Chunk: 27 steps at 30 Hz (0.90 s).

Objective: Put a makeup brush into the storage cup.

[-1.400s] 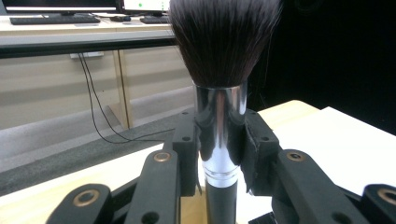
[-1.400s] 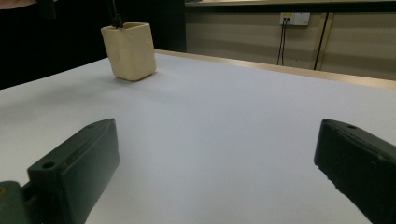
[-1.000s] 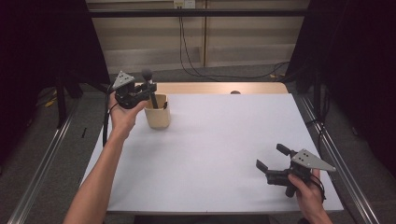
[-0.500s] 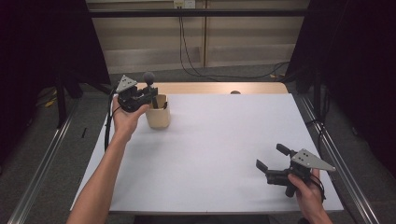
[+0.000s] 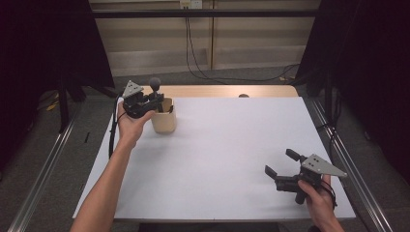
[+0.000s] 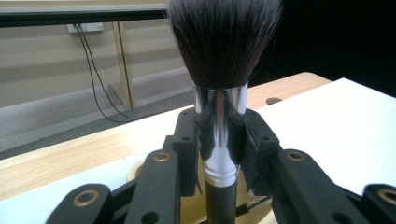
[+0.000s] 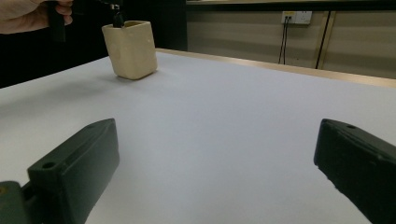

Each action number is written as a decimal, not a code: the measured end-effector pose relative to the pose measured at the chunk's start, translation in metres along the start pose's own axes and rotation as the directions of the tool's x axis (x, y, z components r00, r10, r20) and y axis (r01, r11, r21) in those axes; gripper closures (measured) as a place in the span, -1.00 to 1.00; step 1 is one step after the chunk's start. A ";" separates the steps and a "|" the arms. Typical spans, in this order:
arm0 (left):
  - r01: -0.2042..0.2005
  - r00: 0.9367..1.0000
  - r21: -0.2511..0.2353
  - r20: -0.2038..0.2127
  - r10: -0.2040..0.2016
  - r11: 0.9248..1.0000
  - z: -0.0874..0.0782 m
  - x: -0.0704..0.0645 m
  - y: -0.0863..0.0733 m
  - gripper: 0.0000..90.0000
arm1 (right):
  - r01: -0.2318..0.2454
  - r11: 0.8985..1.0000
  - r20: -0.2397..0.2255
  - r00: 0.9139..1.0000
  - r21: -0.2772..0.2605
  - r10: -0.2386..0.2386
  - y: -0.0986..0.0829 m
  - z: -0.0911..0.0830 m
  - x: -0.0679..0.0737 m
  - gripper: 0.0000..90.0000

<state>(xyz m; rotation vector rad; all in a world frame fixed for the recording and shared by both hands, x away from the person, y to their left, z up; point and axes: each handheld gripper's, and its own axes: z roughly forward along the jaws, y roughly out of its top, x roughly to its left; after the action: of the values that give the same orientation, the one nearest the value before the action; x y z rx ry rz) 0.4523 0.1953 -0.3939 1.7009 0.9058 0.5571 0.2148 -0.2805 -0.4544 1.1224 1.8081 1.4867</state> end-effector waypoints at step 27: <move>0.025 0.999 0.039 -0.030 -0.024 0.999 0.003 0.002 -0.012 0.34 | 0.000 1.000 -0.012 1.000 -0.002 0.000 0.000 0.001 0.001 -1.00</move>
<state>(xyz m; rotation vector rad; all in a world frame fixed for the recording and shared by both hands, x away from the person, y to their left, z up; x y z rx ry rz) 0.4523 0.1965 -0.4070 1.7184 0.9633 0.5519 0.2154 -0.2794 -0.4547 1.1152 1.8138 1.4984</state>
